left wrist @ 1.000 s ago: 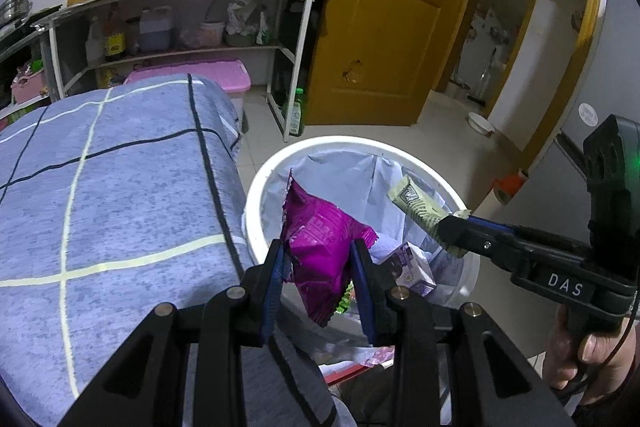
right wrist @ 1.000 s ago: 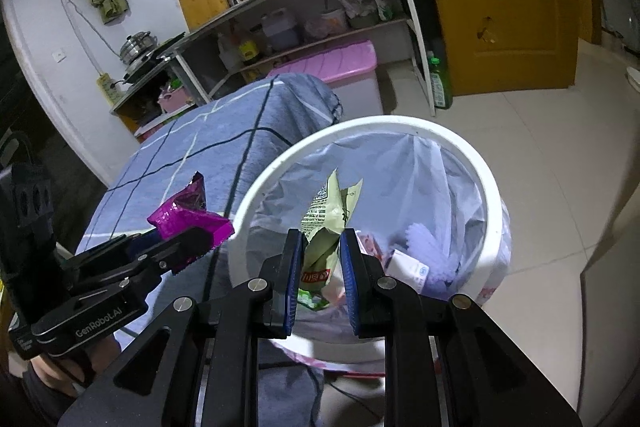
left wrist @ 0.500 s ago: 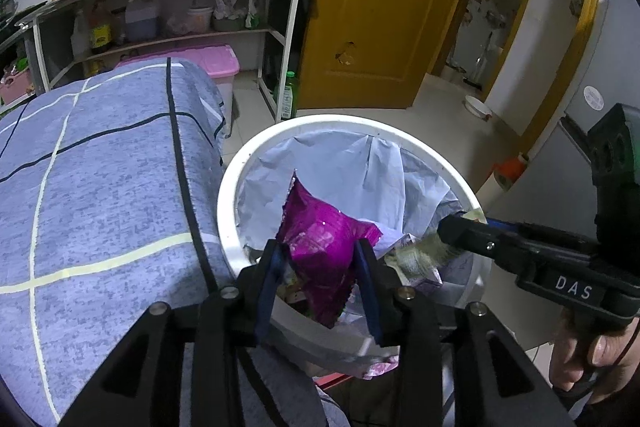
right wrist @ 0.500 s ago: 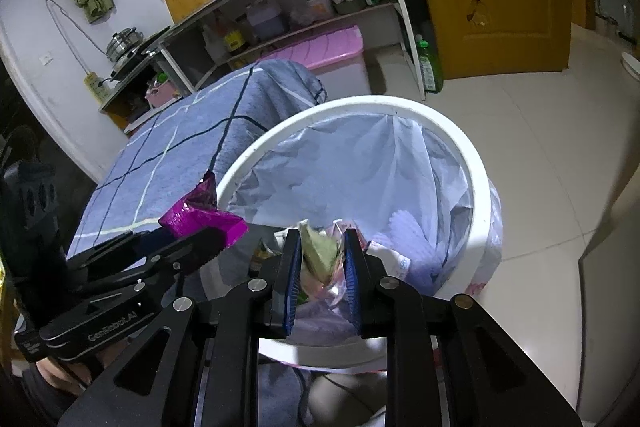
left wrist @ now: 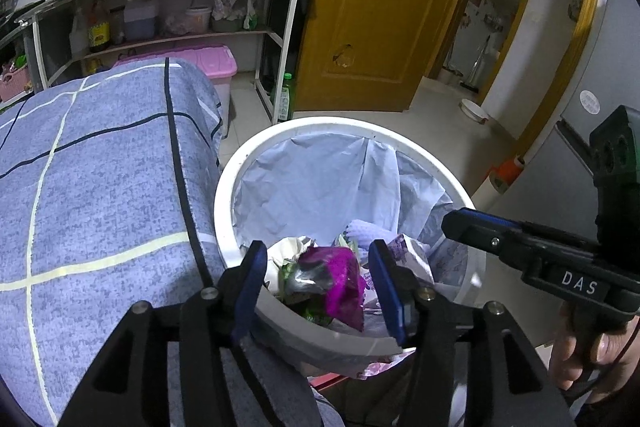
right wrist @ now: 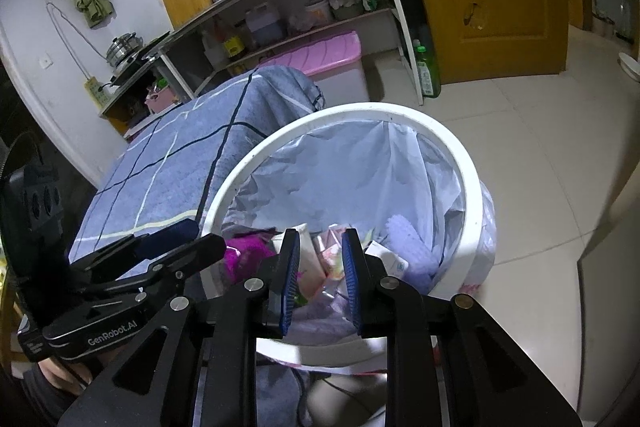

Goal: Collect trash

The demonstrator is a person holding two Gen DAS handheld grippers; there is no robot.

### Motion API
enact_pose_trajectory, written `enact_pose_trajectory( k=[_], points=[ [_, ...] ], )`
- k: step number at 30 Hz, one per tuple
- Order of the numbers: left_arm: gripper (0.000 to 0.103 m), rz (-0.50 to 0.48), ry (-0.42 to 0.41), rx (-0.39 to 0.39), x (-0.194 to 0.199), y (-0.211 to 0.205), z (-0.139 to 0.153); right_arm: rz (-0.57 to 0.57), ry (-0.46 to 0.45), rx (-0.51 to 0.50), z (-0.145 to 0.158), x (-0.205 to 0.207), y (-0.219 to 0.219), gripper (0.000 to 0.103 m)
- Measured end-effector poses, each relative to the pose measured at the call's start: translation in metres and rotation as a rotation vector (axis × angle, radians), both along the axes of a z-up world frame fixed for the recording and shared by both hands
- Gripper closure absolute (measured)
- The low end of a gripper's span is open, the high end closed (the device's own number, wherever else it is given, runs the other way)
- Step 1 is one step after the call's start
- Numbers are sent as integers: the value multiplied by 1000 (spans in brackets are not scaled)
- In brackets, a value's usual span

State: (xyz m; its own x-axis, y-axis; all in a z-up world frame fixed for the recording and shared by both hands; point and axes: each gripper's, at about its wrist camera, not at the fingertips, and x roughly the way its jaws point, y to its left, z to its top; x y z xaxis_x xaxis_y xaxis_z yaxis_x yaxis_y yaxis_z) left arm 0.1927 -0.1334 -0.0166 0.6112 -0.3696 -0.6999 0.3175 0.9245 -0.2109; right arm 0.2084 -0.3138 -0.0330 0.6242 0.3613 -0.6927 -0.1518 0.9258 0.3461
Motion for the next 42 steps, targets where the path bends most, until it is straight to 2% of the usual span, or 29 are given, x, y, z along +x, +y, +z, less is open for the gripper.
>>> enact_pose_trajectory(
  k=[11,22,27,42],
  points=[
    [48,11,-34,-22,-15,10,14,18,-34,-19,14,-14,9,79],
    [48,42,-85,-36,-44,25,32,45,-107,-57,34,-43,26,79],
    [48,62,-107,-34,-59,32,39,66,-138,-67,41,-58,33,69],
    [48,102,-153,-20,-102,43,46,106,-198,-125,50,-104,51,66]
  ],
)
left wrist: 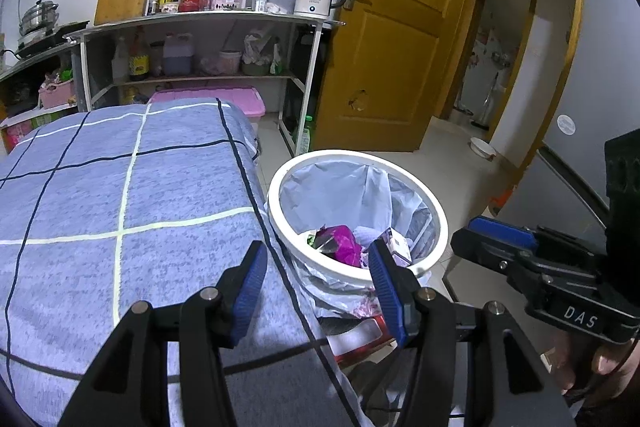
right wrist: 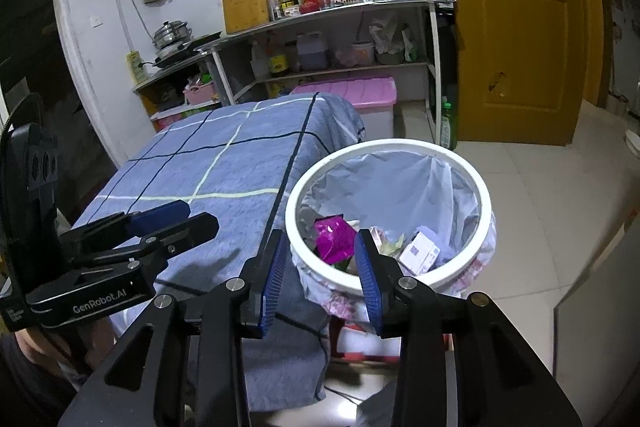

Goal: Collect trash

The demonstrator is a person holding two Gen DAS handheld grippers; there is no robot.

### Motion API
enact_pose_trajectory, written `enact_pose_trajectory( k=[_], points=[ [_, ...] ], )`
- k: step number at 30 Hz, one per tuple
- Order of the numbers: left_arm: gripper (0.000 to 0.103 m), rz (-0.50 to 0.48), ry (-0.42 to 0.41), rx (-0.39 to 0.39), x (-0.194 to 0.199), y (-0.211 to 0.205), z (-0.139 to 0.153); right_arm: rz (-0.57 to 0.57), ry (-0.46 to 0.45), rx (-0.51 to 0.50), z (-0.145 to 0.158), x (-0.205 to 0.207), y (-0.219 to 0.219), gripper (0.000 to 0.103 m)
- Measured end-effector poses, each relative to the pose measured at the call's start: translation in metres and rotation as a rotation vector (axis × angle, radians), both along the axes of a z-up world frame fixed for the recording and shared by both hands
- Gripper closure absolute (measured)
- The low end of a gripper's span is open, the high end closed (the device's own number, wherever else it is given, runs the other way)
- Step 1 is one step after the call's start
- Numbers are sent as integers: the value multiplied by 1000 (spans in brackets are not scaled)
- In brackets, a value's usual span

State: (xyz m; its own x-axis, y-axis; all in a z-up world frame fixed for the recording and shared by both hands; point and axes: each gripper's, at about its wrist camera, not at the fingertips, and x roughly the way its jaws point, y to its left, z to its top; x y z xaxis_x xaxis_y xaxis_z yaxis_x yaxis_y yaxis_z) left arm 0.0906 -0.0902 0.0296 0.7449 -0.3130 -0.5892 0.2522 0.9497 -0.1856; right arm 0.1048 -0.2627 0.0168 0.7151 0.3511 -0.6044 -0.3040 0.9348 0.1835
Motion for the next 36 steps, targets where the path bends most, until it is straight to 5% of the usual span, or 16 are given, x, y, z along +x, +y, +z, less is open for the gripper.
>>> enact_pose_trajectory(
  k=[36],
  points=[
    [48,15,1,-6,-21,0,-6,-7,19,-11,-12,-17,-4,65]
  ],
)
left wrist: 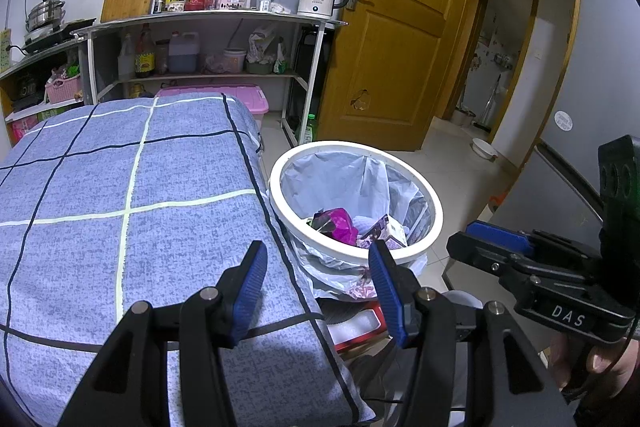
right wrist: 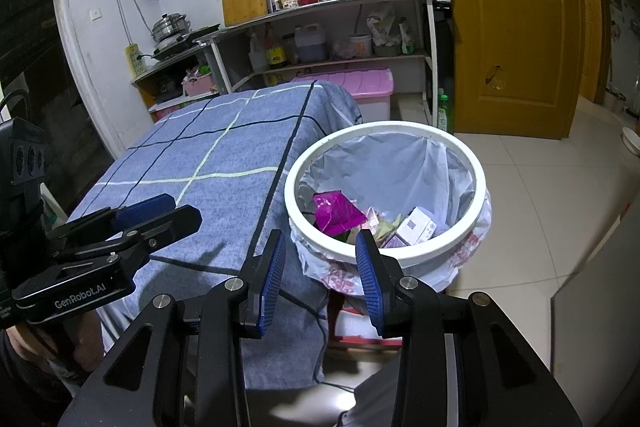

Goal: Collect trash

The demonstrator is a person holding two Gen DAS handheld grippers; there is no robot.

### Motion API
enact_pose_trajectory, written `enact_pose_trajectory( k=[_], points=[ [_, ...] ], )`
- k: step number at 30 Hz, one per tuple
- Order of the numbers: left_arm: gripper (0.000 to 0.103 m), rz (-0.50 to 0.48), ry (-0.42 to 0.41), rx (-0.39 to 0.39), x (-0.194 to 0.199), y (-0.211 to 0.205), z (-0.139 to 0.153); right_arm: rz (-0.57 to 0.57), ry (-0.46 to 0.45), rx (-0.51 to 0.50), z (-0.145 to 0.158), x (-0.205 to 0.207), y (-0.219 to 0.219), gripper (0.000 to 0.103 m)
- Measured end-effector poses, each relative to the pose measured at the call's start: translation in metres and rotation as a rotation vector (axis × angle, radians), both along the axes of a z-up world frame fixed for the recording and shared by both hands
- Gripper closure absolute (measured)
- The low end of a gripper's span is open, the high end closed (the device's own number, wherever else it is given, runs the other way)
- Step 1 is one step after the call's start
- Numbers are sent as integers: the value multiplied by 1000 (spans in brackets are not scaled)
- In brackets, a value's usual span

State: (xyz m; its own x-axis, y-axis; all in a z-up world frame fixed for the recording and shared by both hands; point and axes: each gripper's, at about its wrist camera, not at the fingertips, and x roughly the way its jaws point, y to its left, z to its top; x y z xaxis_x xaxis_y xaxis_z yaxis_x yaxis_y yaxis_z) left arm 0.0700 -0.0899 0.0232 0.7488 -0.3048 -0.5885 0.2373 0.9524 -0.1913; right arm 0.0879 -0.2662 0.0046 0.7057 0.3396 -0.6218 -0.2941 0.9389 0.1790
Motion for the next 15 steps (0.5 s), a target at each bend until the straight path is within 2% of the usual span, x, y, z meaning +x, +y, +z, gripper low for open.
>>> enact_pose_trajectory(
  k=[15],
  points=[
    [48,6,3,8,-3,-2,-2,0,2,-1,-2,0,0,65]
  ],
)
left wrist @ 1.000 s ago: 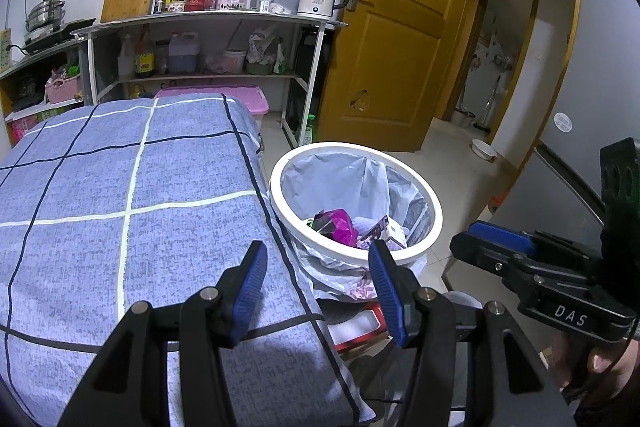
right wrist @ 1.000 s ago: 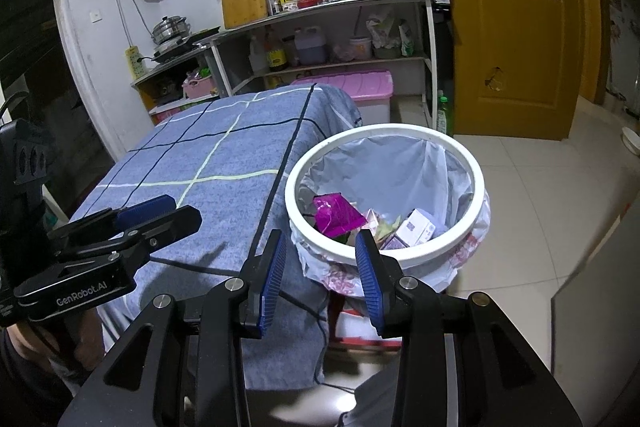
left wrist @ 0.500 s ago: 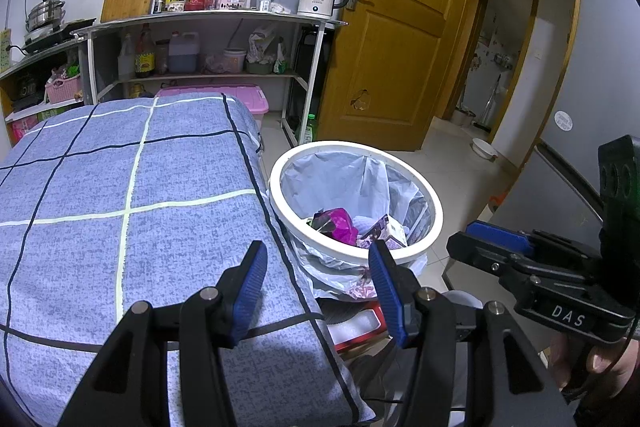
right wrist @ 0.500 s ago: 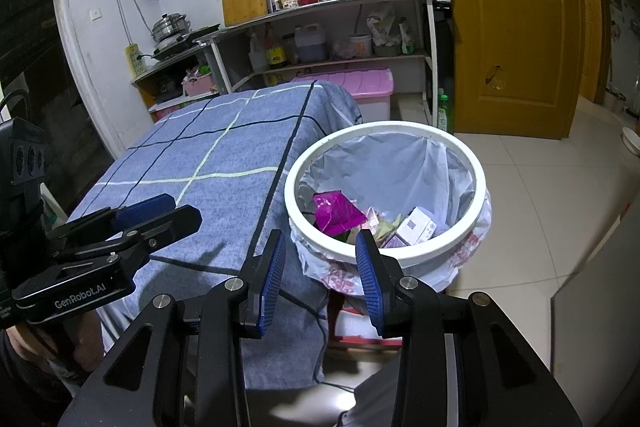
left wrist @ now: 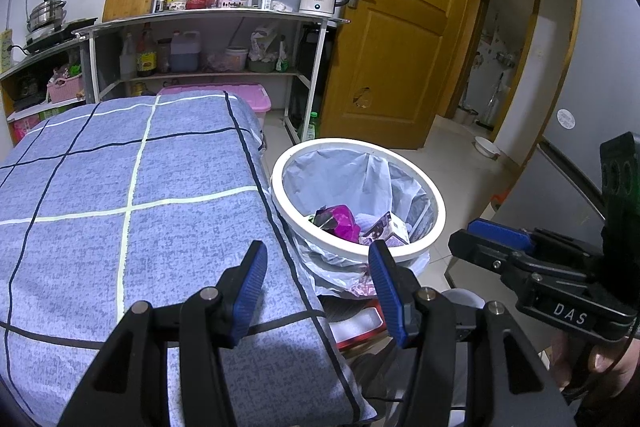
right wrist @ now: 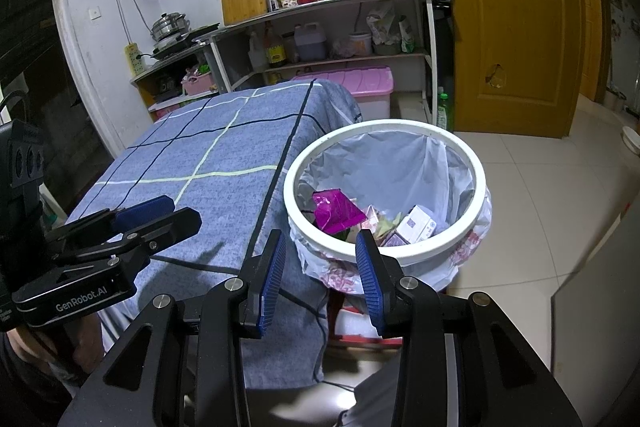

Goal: Collect trash

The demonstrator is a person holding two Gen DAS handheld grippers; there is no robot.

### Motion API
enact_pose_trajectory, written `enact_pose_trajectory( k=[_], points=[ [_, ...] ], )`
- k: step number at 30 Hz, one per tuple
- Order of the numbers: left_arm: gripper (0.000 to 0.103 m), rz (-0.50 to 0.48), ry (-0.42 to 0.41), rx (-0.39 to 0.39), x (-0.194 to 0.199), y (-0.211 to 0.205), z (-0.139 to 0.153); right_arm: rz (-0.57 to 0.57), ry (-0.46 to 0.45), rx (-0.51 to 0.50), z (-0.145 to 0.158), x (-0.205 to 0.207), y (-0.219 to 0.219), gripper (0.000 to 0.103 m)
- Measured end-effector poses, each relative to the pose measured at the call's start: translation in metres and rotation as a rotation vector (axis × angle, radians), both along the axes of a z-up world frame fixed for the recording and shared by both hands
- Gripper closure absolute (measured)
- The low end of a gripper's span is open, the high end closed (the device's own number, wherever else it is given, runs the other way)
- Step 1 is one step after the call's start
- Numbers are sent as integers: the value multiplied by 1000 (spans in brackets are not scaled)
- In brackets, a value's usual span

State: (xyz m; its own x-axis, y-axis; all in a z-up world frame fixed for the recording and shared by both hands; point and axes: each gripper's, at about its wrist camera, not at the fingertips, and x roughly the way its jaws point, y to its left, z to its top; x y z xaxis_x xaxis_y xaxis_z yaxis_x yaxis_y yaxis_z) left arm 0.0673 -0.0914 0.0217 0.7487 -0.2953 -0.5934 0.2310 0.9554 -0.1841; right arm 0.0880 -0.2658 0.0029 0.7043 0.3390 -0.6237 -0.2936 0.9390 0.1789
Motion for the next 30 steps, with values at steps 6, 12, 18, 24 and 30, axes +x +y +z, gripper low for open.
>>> enact_pose_trajectory(
  k=[6,12,18,24,30],
  points=[
    [48,1,1,3,0,0,-1,1,0,0,0,0,0,65],
    [48,6,0,12,-1,3,-2,0,1,0,0,0,0,65],
    [48,14,2,23,-1,2,-3,0,0,-1,0,0,0,65],
    [48,26,1,27,-2,3,-2,0,1,0,1,0,0,65],
    [48,37,-1,39,-2,1,-2,1,1,-1,1,1,0,65]
  ],
)
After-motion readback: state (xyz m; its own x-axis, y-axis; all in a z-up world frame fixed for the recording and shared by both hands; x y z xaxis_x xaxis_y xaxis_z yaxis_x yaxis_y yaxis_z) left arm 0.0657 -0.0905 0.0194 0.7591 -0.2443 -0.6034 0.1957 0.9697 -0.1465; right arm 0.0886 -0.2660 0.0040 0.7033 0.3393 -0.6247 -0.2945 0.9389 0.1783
